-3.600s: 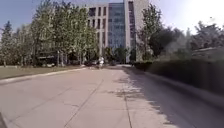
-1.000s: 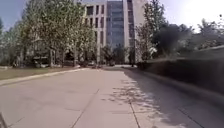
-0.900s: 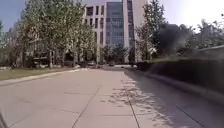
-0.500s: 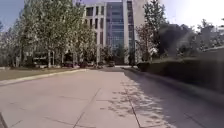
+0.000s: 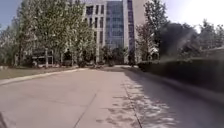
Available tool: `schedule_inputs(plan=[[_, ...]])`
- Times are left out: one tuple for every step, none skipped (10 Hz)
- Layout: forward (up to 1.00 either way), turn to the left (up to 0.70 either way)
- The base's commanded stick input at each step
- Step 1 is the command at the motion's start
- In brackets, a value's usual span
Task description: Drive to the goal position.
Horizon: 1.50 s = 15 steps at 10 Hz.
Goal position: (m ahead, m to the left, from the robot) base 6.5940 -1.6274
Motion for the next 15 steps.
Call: schedule_inputs(plan=[[0.70,0.00],[0.70,0.00],[0.70,0.00],[0.70,0.00],[0.70,0.00],[0.70,0.00],[0.70,0.00],[0.70,0.00],[0.70,0.00],[0.70,0.00],[0.70,0.00],[0.70,0.00],[0.70,0.00],[0.70,0.00],[0.70,0.00]])
